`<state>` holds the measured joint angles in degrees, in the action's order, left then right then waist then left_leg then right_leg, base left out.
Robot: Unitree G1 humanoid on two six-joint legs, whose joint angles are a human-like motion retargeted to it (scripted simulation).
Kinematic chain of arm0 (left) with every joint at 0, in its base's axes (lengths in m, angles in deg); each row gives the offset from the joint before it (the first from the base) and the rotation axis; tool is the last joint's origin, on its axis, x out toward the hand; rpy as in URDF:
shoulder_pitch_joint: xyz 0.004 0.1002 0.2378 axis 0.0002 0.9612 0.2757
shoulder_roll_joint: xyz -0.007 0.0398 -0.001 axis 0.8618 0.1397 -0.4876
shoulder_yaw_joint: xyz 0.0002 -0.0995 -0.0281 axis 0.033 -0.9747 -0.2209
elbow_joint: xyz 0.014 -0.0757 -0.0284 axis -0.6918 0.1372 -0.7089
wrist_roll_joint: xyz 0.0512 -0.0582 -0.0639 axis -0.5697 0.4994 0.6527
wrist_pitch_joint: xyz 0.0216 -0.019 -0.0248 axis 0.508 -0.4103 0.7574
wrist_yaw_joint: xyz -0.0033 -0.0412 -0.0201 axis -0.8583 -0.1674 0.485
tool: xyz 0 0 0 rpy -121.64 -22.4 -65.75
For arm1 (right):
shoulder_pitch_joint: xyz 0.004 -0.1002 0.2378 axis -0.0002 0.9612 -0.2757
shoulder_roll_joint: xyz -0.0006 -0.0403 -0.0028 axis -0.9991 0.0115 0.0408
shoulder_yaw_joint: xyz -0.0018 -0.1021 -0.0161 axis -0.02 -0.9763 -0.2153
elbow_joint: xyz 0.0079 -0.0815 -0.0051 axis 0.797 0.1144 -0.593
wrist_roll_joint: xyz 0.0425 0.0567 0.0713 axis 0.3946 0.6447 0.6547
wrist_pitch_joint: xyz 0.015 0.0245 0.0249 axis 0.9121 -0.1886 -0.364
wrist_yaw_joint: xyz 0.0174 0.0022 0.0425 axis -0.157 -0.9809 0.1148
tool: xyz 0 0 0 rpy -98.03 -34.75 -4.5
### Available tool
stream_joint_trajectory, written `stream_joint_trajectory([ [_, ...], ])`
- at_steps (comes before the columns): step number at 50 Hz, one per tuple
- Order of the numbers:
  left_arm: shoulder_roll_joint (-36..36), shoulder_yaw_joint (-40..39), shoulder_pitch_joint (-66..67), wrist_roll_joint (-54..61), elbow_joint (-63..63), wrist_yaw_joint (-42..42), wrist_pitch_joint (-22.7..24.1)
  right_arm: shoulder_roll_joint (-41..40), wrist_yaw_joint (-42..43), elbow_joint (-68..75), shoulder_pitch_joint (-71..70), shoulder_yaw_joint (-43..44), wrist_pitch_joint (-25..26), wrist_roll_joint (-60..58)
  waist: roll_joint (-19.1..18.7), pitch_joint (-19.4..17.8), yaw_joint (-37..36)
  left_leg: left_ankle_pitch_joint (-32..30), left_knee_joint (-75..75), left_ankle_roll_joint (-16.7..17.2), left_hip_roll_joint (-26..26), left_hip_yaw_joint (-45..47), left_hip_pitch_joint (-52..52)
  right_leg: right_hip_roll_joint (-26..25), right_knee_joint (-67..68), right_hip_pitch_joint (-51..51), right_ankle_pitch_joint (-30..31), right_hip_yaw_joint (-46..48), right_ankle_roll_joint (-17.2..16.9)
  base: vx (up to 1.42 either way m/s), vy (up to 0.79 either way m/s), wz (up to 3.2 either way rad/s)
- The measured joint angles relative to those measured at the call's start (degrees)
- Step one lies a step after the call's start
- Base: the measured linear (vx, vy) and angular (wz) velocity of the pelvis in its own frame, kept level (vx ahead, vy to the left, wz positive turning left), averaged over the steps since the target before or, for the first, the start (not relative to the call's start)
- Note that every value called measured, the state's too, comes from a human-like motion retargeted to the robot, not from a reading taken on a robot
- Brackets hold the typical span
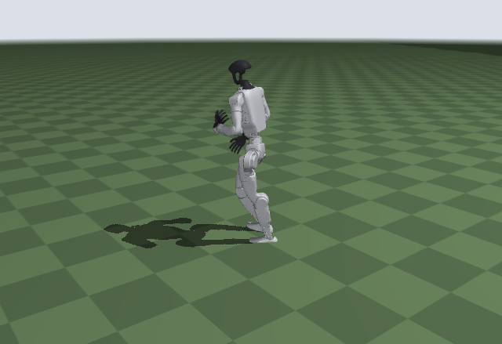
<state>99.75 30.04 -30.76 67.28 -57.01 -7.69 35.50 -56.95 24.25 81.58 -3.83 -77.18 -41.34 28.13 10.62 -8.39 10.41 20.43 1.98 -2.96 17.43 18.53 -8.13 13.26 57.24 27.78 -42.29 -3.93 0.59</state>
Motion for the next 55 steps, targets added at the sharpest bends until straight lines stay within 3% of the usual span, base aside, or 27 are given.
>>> stream_joint_trajectory([
  [5,-0.78,-3.2,4.43,-6.52,14.31,-3.64,0.37,-2.65,1.9,-9.31,-8.01,-1.73,-2.08,2.48,-2.16,2.98,-1.71,-1.09,-0.54,-1.06,-2.68,0.93,4.13,-2.42,-9.73,-1.0,3.49,2.28,-1.08,0.03,-0.05,-0.14],
  [13,-2.27,-5.89,12.73,-15.56,29.19,-5.35,-0.1,-2.69,-0.19,-24.87,-16.93,-5.11,-4.84,1.64,-0.81,3.6,-4.71,-4.35,-0.15,-1.64,-1.36,2.73,4.08,-1.2,-10.19,-0.6,4.01,1.08,-2.76,0.01,-0.05,-0.18],
  [17,-2.42,-7.72,12.57,-14.45,23.03,-4.17,2.03,-2.45,-1.59,-24.22,-16.95,-5.02,-3.56,2.29,-0.95,3.35,-4.88,-4.07,-0.1,-1.7,-1.49,2.69,3.95,-1.12,-9.37,-0.43,3.61,1.49,-2.61,0.0,0.0,0.0],
  [25,-2.57,-12.04,3.09,-5.4,-3.55,-6.13,7.21,-1.81,1.96,-9.49,-11.71,1.49,-0.85,4.04,-0.71,2.22,-3.91,-3.34,-0.15,-0.75,-1.47,1.62,3.35,-0.1,-6.31,-0.3,2.81,2.66,-1.95,-0.02,0.01,0.21],
  [30,-4.18,-10.95,1.46,-0.22,-7.73,-7.55,6.84,-3.33,0.17,-10.54,-8.37,2.77,-0.74,7.3,-0.58,0.64,-3.94,-2.96,-1.23,-0.58,-1.78,1.02,3.2,0.19,-6.15,-1.45,3.04,3.13,-1.89,-0.05,0.01,0.22],
  [35,-4.83,-8.95,7.73,-1.77,6.93,-9.55,4.14,-2.22,-3.45,-22.65,-11.67,1.31,-2.3,8.81,0.16,-0.55,-5.45,-2.64,-3.26,-0.68,-2.36,2.05,3.79,0.25,-6.4,-2.57,4.63,3.4,-2.74,-0.08,-0.01,-0.03],
  [39,-5.1,-9.21,7.85,-7.47,29.84,-12.39,5.11,2.28,-1.55,-40.65,-19.91,4.05,-3.12,7.24,-1.33,-0.37,-7.2,-0.8,-8.37,-0.69,-5.52,3.59,7.19,-1.68,-8.72,-4.5,8.34,4.89,-3.02,-0.08,-0.04,-0.23],
  [44,-4.38,-9.49,10.16,-12.91,45.95,-15.55,4.99,4.68,2.56,-53.8,-29.4,8.48,-5.71,4.47,1.38,-0.05,-8.33,-0.01,-14.01,-1.31,-4.67,3.94,10.19,-0.77,-5.72,-5.63,5.94,1.68,-4.24,-0.13,-0.09,0.08],
  [51,-4.11,-8.82,5.86,-17.21,56.21,-15.68,6.37,2.82,4.15,-60.17,-34.04,12.39,-4.8,3.81,1.67,-1.01,-9.4,1.94,-23.34,-1.17,-7.2,3.17,16.57,-2.52,-6.61,-6.19,4.25,1.22,-3.75,-0.15,-0.12,0.22],
  [53,-4.03,-7.98,2.55,-17.48,58.27,-15.47,6.74,2.3,3.52,-60.39,-34.83,13.82,-4.17,5.06,-1.94,-0.33,-10.61,3.97,-28.16,-0.45,-12.39,2.27,21.1,-7.17,-12.23,-6.49,7.01,3.16,-2.5,-0.15,-0.13,0.01],
  [55,-4.76,-7.01,1.78,-17.35,58.56,-15.39,6.84,1.48,3.06,-60.28,-33.88,13.6,-3.93,6.26,-2.94,-0.93,-10.96,4.82,-32.71,-0.02,-14.22,1.83,23.56,-8.13,-11.57,-5.96,7.28,3.67,-1.94,-0.22,-0.14,0.11],
])
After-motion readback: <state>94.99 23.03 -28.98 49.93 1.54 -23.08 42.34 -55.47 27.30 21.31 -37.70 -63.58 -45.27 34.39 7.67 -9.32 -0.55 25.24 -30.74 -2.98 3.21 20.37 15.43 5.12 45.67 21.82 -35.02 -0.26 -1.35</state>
